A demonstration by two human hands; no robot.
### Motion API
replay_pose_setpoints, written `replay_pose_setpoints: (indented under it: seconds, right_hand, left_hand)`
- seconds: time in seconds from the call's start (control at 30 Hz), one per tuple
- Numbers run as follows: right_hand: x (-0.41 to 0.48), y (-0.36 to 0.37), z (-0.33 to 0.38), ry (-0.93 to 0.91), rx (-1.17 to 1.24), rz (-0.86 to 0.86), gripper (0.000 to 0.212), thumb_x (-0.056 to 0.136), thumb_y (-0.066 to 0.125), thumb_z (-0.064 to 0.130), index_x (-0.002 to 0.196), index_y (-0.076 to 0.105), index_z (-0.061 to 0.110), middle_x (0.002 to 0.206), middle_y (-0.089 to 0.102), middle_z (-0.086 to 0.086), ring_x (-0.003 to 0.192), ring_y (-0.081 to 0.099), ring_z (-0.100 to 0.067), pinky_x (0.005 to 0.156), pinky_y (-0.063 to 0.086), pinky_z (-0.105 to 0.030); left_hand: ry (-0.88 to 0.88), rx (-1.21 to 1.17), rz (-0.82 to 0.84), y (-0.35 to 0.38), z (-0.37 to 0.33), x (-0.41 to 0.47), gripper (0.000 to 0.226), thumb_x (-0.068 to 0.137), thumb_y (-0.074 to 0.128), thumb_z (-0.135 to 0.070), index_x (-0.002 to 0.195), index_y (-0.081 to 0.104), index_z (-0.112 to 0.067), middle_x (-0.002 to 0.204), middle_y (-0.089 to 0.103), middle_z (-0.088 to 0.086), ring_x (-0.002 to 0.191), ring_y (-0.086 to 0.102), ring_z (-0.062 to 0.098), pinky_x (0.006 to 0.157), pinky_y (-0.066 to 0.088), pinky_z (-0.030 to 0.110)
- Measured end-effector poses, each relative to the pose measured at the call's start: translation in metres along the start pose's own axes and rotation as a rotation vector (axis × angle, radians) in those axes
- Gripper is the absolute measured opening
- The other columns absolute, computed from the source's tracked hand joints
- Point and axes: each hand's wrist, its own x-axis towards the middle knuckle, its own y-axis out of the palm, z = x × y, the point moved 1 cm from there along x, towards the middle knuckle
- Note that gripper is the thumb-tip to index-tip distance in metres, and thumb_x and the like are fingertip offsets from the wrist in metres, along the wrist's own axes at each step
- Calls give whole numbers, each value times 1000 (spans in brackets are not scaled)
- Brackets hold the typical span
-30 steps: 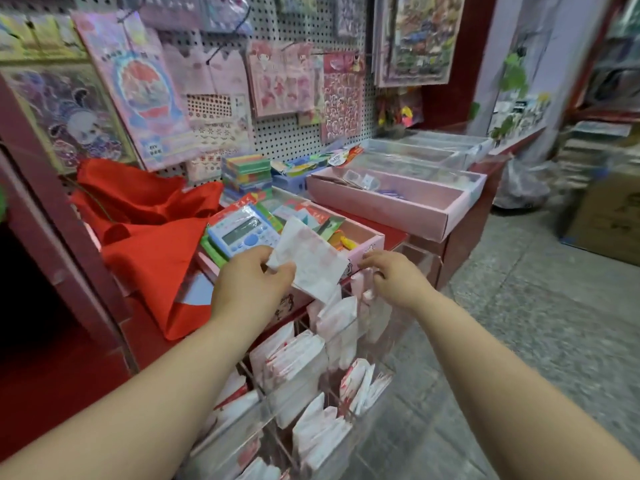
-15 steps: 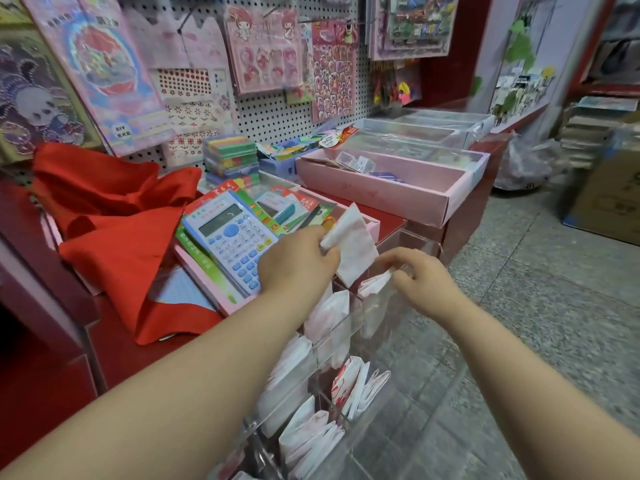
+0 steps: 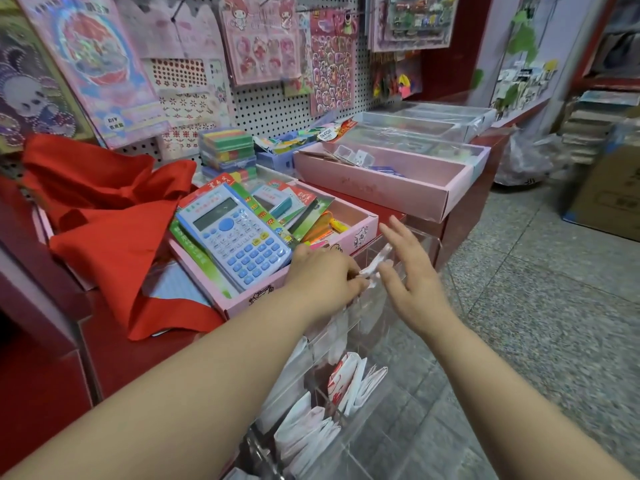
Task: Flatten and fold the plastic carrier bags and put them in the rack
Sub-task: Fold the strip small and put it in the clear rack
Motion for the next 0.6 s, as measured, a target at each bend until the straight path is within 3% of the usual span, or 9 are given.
replay_pose_setpoints:
  seconds: [0.13,0.2,0.37,0.47,0.53,0.6]
  right_hand:
    - [-1,9,-5,-81,-207,53,48,86,35,30,116,62,4,125,58,-9,118,51,-25,106,24,-35]
    - [2,13,-5,-6,-236,87,41,88,40,28,108,67,4,116,64,-11,115,55,-29,106,25,-42]
    - [14,16,0,90,-302,174,30,92,45,16,114,65,8,125,60,-5,123,46,-22,108,18,-32]
    - [10,16,1,127,-274,166,31,94,44,13,118,61,7,126,58,-7,124,44,-23,106,19,-29]
    - [5,14,4,147,-213,107,31,94,44,11,119,60,5,128,56,-10,123,45,-24,105,22,-26]
    - [1,9,9,190,-155,45,30,93,45,6,121,58,3,130,54,-10,123,44,-23,100,23,-19]
  left_hand:
    - [2,-127,-76,-1,3,-7,24,93,49,-34,107,65,-24,107,65,-3,108,51,17,91,22,23]
    - [-25,-279,-133,-6,6,-17,26,91,53,-29,114,62,-23,114,63,-5,110,52,16,91,30,22]
    - [1,-234,-231,-8,26,-66,30,90,55,-29,119,60,-23,123,57,-9,118,47,12,91,30,18]
    - [14,-188,-335,-6,45,-103,35,78,50,-37,98,70,-17,101,69,-3,96,63,17,84,43,27]
    - [-11,-147,-374,-1,60,-127,40,73,44,-39,90,71,-16,94,70,-2,91,58,11,80,47,25]
    - [-61,-115,-373,4,68,-149,41,73,44,-42,90,71,-16,95,69,-2,93,49,10,81,39,24]
